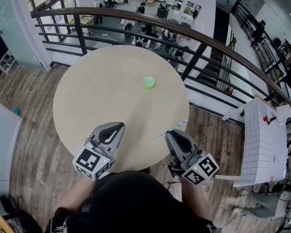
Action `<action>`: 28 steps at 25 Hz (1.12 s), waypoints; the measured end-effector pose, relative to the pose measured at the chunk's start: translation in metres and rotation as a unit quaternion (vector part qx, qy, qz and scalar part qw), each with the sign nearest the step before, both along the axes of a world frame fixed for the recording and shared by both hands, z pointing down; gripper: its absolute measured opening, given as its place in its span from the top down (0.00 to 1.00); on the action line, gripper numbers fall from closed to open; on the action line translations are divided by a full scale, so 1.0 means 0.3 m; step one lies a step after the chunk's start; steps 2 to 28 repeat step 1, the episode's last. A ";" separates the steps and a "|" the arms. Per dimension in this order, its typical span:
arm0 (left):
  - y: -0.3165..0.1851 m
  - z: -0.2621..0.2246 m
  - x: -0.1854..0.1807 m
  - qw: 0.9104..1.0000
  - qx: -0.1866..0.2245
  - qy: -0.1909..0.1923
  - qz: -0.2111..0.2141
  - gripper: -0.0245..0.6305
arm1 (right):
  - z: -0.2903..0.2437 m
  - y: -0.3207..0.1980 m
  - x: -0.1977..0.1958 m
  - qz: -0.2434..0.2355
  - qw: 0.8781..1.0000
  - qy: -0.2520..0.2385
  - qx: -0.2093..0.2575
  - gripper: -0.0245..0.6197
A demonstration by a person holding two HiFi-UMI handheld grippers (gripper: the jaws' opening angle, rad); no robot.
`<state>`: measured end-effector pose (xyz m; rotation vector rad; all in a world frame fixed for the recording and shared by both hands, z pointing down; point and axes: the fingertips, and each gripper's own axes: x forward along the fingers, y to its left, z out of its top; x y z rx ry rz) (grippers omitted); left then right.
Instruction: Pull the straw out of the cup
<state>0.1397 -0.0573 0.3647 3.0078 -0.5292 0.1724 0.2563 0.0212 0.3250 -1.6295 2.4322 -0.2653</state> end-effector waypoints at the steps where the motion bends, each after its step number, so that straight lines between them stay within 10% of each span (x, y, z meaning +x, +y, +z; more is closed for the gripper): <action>1: 0.003 0.000 0.003 1.000 0.000 0.000 0.001 0.95 | -0.001 0.002 0.003 0.000 1.000 0.000 0.001 0.90; 28: 0.003 0.000 0.003 1.000 0.000 0.000 0.001 0.95 | -0.001 0.002 0.003 0.000 1.000 0.000 0.001 0.90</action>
